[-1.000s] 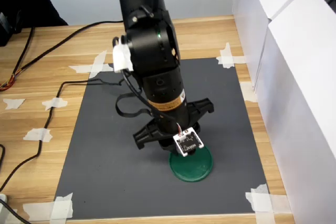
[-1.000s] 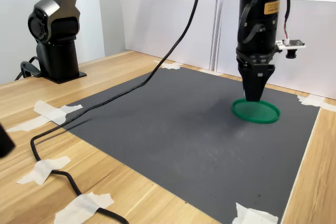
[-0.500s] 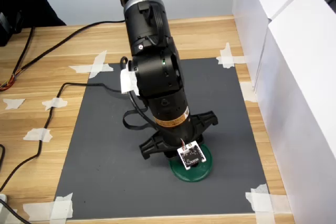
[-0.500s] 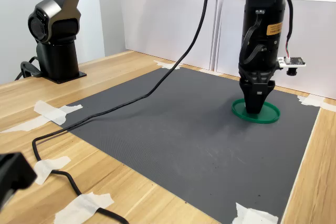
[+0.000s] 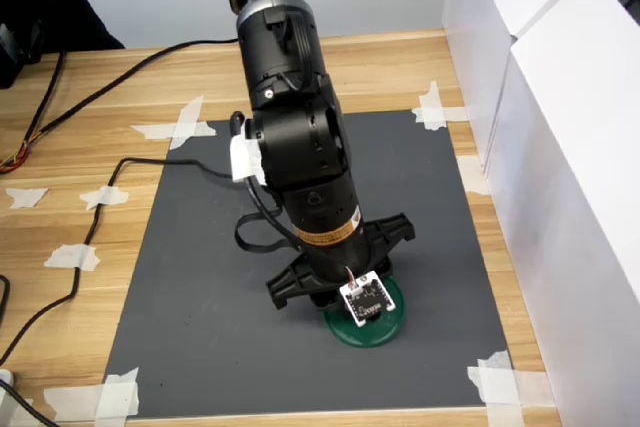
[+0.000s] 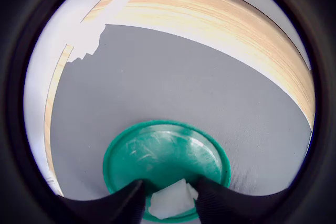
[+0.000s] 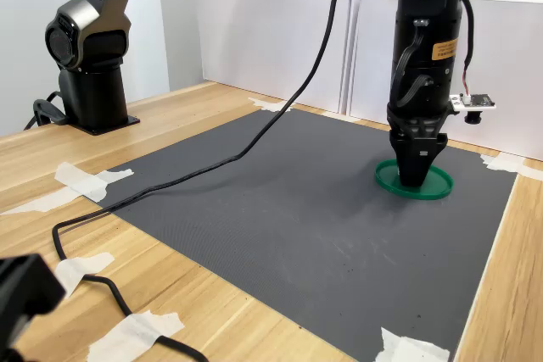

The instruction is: Grasp a white terminal and put it on the green lid.

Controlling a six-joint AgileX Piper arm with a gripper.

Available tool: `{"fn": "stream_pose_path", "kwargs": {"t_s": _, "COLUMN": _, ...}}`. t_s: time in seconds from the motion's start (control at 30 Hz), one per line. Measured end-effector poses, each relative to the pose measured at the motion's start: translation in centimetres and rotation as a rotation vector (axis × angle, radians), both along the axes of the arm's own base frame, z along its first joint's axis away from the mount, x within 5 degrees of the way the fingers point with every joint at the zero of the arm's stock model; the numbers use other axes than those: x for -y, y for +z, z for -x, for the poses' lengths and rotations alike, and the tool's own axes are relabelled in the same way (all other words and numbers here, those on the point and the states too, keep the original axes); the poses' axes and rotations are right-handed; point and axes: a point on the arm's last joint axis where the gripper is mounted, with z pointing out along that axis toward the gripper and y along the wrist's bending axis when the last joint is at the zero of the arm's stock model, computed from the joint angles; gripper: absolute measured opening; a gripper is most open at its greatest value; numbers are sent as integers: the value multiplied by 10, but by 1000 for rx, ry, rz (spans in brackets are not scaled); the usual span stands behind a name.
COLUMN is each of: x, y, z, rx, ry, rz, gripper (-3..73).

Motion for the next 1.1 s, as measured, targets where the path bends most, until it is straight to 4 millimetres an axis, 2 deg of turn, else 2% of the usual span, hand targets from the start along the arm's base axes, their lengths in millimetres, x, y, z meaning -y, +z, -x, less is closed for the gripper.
{"fn": "stream_pose_path", "kwargs": {"t_s": 0.13, "x": 0, "y": 0, "z": -1, "rx": 1, "ry": -28, "rz": -8, "gripper": 524}}
{"fn": "stream_pose_path", "kwargs": {"t_s": 0.27, "x": 0, "y": 2, "z": 0, "rx": 3, "ry": -34, "rz": -6, "gripper": 537}}
{"fn": "stream_pose_path", "kwargs": {"t_s": 0.33, "x": 1, "y": 9, "z": 1, "rx": 22, "ry": -31, "rz": -2, "gripper": 538}}
{"fn": "stream_pose_path", "kwargs": {"t_s": 0.53, "x": 5, "y": 59, "z": 11, "rx": 128, "ry": -53, "rz": -23, "gripper": 539}}
{"fn": "stream_pose_path", "kwargs": {"t_s": 0.7, "x": 12, "y": 100, "z": 28, "rx": 241, "ry": -95, "rz": -34, "gripper": 524}}
{"fn": "stream_pose_path", "kwargs": {"t_s": 0.83, "x": 33, "y": 127, "z": 50, "rx": 340, "ry": -185, "rz": -53, "gripper": 441}}
{"fn": "stream_pose_path", "kwargs": {"t_s": 0.93, "x": 58, "y": 146, "z": 69, "rx": 427, "ry": -270, "rz": -76, "gripper": 330}}
{"fn": "stream_pose_path", "kwargs": {"t_s": 1.1, "x": 103, "y": 172, "z": 110, "rx": 588, "ry": -394, "rz": -89, "gripper": 134}}
